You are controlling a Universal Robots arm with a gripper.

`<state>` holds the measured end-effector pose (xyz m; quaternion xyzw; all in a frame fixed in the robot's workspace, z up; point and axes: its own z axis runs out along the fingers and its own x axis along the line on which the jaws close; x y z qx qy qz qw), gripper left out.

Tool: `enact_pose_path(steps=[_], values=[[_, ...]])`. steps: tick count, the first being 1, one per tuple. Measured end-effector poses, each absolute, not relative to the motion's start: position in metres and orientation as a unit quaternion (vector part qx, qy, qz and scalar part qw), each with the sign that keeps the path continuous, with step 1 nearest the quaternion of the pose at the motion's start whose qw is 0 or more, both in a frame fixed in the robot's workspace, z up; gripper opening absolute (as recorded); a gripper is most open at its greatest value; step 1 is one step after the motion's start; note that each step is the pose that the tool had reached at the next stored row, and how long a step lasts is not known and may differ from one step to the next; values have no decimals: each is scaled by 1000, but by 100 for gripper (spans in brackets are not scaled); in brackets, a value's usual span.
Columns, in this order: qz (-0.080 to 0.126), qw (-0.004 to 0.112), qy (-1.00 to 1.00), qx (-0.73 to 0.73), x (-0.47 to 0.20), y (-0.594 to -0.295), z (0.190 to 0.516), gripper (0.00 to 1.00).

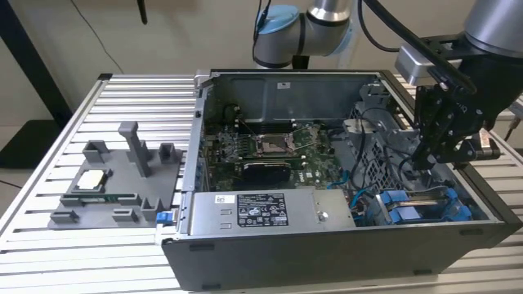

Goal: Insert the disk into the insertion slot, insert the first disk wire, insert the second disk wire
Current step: 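Insert the first disk wire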

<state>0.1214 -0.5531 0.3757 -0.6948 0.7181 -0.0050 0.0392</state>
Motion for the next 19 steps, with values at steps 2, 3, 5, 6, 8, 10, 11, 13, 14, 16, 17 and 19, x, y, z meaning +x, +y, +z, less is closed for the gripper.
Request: enact_pose_path(steps=[2, 3, 5, 6, 8, 10, 11, 13, 14, 16, 17, 19], values=[[-5, 39, 718, -695, 121, -553, 375, 19], [-5, 39, 718, -695, 121, -553, 375, 19], [-5, 39, 718, -695, 122, -553, 375, 19], [-5, 39, 718, -695, 122, -553, 374, 19], [-5, 39, 718, -695, 123, -553, 373, 19], [-5, 38, 718, -695, 124, -553, 373, 19], [-5, 37, 718, -695, 125, -553, 372, 19], [-4, 36, 718, -695, 128, -553, 371, 19], [-4, 35, 718, -695, 129, -553, 370, 19], [-4, 33, 718, -695, 131, -554, 369, 19], [-3, 31, 718, -695, 133, -554, 369, 19], [0, 28, 718, -695, 136, -555, 367, 19]])
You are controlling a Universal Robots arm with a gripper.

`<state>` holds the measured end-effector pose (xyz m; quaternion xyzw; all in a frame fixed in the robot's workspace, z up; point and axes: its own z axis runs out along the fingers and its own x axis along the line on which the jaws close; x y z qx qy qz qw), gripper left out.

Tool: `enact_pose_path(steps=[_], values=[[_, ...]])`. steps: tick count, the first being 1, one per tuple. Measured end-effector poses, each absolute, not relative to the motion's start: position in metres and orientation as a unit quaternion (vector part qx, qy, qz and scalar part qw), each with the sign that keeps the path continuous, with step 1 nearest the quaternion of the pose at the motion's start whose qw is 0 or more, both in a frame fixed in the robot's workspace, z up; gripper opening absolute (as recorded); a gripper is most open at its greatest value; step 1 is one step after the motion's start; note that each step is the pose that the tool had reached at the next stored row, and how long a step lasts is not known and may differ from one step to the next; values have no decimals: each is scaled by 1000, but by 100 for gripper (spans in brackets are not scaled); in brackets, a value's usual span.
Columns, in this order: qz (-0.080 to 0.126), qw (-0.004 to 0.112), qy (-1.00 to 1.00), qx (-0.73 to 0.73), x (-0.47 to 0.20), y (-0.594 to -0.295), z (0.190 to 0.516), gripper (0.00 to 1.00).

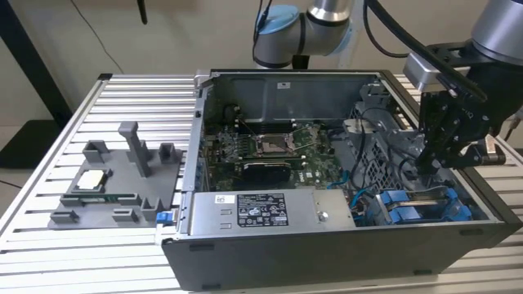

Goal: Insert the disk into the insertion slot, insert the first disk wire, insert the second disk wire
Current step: 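Insert the first disk wire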

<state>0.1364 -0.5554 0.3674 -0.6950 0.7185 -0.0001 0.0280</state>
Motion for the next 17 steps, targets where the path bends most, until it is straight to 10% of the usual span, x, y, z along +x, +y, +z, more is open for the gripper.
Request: enact_pose_path(steps=[17], values=[[-7, 2, 719, -695, 151, -559, 359, 19]])
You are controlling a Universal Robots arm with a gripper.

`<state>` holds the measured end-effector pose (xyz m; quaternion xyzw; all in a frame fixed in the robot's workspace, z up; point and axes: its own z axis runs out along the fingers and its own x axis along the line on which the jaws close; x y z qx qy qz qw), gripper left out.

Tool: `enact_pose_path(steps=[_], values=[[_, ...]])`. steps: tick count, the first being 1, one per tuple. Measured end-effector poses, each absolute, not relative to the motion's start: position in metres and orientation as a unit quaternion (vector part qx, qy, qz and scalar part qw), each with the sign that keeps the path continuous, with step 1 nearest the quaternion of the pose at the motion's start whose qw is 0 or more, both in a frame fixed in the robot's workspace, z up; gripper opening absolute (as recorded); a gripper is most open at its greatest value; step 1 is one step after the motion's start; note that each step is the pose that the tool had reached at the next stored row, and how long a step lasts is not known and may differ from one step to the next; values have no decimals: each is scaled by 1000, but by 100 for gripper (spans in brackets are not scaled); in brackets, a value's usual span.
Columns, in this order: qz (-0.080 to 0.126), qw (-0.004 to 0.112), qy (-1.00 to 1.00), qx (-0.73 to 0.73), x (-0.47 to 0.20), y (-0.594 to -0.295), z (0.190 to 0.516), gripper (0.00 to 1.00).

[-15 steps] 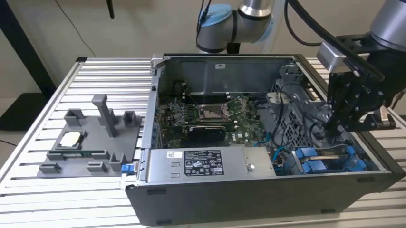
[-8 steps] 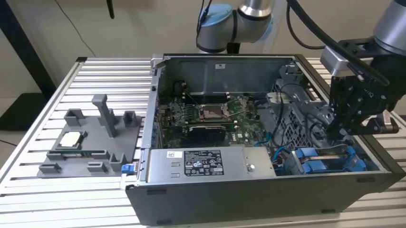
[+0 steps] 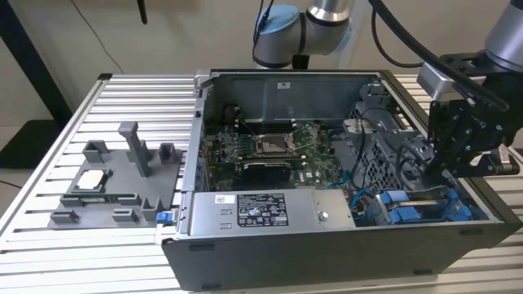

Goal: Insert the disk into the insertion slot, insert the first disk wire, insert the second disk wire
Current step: 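Insert the first disk wire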

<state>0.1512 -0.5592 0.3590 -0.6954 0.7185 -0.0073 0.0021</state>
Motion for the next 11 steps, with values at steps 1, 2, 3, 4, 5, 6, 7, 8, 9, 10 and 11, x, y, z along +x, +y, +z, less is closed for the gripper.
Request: enact_pose_path(steps=[1, 2, 3, 4, 5, 6, 7, 8, 9, 10, 11], values=[[-7, 0, 718, -695, 152, -559, 358, 19], [-6, -2, 718, -696, 153, -559, 358, 19], [-5, -4, 718, -696, 153, -559, 357, 19], [-4, -5, 718, -696, 154, -559, 356, 19], [-3, -7, 718, -696, 154, -559, 355, 19], [-2, -7, 718, -696, 154, -559, 354, 19], [-2, -8, 718, -695, 154, -559, 353, 19], [-2, -8, 718, -696, 154, -559, 353, 19], [-2, -8, 718, -696, 154, -559, 352, 19], [-2, -8, 718, -696, 155, -559, 351, 19], [-2, -8, 718, -696, 155, -559, 351, 19]])
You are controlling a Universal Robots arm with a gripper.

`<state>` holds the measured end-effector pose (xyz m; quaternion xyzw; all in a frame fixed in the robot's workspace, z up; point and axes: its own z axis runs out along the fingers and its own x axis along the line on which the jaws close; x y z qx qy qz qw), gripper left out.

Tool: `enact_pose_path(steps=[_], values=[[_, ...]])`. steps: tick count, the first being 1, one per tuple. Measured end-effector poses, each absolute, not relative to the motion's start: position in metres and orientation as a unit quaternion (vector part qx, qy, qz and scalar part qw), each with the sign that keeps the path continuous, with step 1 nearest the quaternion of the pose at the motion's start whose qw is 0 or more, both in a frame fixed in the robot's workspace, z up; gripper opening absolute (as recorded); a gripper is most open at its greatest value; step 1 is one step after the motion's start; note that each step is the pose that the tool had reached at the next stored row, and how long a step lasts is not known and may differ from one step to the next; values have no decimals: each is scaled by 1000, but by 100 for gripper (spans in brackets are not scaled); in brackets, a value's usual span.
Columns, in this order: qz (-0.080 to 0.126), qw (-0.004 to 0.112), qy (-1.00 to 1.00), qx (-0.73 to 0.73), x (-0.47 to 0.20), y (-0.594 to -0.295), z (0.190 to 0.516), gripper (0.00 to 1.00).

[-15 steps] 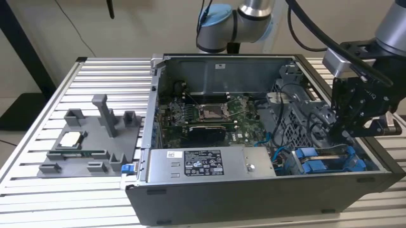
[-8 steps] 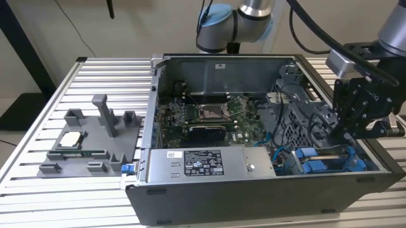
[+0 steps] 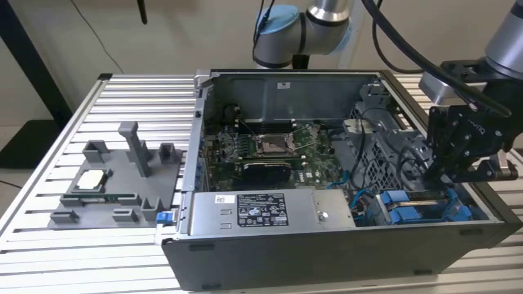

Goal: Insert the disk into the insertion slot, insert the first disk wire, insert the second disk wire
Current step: 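Insert the first disk wire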

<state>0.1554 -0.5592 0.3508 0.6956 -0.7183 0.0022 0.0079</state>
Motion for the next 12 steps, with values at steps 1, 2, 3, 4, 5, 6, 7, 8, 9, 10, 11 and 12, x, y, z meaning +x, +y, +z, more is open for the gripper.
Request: enact_pose_path(steps=[1, 2, 3, 4, 5, 6, 7, 8, 9, 10, 11, 12], values=[[2, 8, -718, 696, 156, -559, 350, 19], [2, 8, -718, 696, 157, -559, 350, 19], [3, 8, -718, 696, 157, -559, 349, 19], [3, 9, -718, 696, 158, -559, 349, 19], [3, 9, -718, 696, 159, -559, 348, 19], [4, 10, -718, 696, 159, -559, 347, 19], [4, 10, -718, 696, 160, -559, 346, 19], [5, 11, -718, 696, 160, -559, 346, 19], [6, 11, -718, 696, 160, -559, 345, 19], [6, 12, -718, 695, 160, -559, 344, 19], [6, 12, -718, 695, 160, -559, 344, 19], [6, 12, -718, 696, 160, -559, 344, 19]])
